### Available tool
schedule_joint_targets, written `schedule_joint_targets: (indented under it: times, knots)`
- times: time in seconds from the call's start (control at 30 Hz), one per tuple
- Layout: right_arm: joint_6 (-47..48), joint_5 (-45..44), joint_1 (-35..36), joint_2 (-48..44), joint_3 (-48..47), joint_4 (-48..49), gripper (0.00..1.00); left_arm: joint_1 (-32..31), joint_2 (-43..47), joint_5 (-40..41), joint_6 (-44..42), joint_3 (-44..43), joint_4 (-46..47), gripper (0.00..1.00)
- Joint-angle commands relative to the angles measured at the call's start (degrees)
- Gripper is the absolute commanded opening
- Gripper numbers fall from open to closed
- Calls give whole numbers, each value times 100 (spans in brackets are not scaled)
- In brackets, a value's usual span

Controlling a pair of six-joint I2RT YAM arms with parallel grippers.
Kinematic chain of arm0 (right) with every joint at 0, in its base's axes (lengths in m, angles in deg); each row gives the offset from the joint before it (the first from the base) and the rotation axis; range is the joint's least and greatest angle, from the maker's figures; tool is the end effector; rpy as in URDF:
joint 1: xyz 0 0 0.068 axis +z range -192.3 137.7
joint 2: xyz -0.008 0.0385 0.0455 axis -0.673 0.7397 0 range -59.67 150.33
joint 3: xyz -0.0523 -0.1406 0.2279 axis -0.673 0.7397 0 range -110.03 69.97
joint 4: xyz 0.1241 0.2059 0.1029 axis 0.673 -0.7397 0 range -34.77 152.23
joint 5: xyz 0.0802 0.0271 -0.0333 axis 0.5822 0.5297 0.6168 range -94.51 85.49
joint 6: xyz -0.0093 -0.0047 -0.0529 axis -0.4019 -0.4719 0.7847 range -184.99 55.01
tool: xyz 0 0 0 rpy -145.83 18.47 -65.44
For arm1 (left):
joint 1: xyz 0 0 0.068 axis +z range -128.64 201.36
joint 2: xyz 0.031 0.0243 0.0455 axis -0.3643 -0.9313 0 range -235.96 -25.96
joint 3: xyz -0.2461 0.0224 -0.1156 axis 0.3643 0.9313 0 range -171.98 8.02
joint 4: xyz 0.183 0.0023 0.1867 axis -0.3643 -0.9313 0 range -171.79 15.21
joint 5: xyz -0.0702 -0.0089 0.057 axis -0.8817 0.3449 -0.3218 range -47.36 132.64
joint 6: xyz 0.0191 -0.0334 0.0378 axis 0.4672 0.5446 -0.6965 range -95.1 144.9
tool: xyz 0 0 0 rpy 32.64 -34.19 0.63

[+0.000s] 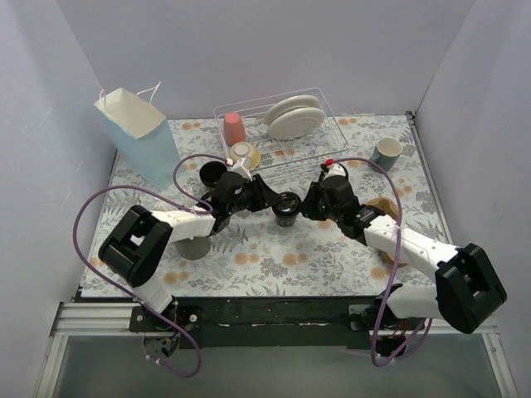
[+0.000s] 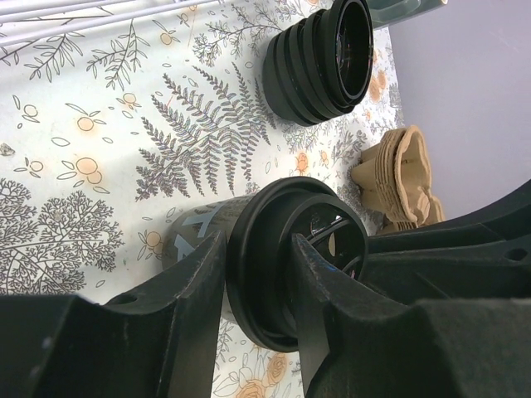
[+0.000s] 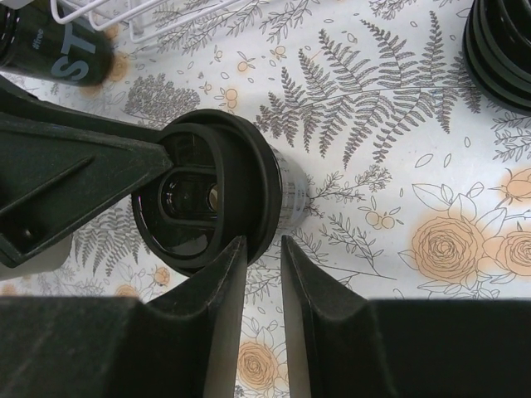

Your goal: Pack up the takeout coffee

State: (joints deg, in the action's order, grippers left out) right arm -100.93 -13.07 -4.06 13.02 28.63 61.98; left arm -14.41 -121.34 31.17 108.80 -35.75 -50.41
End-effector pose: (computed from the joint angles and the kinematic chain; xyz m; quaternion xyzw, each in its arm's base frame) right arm 0.2193 0.1660 0.2321 0.0190 0.8710 0.2415 0.4274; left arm 0.2723 -0.2049 0.1718 -0.2988 0.7968 -0.4908 0.1866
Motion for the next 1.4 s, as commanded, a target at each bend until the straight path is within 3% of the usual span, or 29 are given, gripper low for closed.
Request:
schedule_joint_targets:
  times: [0.0, 0.83, 1.17, 1.37]
  knots:
    - [184, 635, -184, 35, -357, -28, 32, -158, -728, 259, -743, 580, -2517, 33]
    - [17, 802, -405, 694, -164, 314, 29, -167, -764, 285, -752, 597, -2473, 33]
    - [-1072, 1348, -370, 1160, 1084, 913, 26, -220, -939, 232, -673, 712, -2210, 33]
    - [-1188, 1321, -326, 723, 1542, 1132, 24, -273, -1062, 223, -638, 738, -2148, 33]
